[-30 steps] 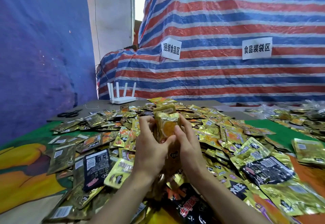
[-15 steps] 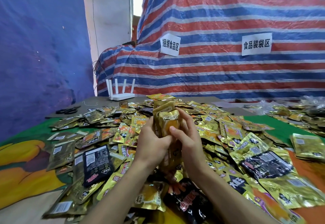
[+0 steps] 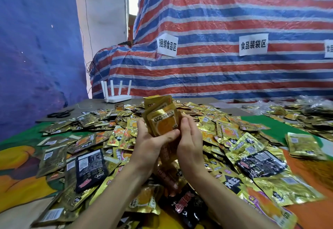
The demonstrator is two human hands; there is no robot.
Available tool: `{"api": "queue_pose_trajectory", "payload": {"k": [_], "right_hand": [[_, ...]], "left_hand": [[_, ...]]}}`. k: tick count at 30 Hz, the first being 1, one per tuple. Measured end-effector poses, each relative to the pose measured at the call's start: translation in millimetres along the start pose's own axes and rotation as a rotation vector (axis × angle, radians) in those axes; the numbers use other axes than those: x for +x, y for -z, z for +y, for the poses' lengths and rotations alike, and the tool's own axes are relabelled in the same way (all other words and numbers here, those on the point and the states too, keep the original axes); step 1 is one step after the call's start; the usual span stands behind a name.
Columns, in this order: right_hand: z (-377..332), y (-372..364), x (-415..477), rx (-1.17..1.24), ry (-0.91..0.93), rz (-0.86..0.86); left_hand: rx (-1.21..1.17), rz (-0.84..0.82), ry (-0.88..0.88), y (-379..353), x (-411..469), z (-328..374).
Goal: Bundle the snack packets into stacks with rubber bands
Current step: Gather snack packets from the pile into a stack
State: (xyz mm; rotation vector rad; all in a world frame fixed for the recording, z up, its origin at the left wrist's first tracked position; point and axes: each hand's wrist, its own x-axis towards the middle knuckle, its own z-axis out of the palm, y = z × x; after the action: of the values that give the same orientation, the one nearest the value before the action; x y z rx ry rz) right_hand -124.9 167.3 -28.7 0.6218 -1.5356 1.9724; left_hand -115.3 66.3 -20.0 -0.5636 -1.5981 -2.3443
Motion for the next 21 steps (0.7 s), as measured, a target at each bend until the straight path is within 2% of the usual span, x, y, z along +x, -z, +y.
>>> {"api": "queue_pose_trajectory", "payload": {"k": [3,6,7,14,18,21], "right_hand": [[1,0,2,-0.022,0.010,0.033],[3,2,3,-0.067,-0.080,0.060],[3,2,2,-0.066,-0.095,0.032],[2,1,5,-0.202,-0.126,-0.081],[-1,-2,1,-0.115,-0.204,-0.155],[-5,3,1,-0.027,-0.227,-0.169]], "left_hand": [[0.167,-0.201,0.057,3,-1,-3],[0.482,-0.076,-0.143,4,-1,-9],[0.515,-0.026,-0.174,4,-1,-11],[0.473,0.086,-0.309,1,-5,-11],[0.351,-0.066,-0.255,0,-4,-10],[0.315,-0.092,-0.203,-5,-6,-10]]}}
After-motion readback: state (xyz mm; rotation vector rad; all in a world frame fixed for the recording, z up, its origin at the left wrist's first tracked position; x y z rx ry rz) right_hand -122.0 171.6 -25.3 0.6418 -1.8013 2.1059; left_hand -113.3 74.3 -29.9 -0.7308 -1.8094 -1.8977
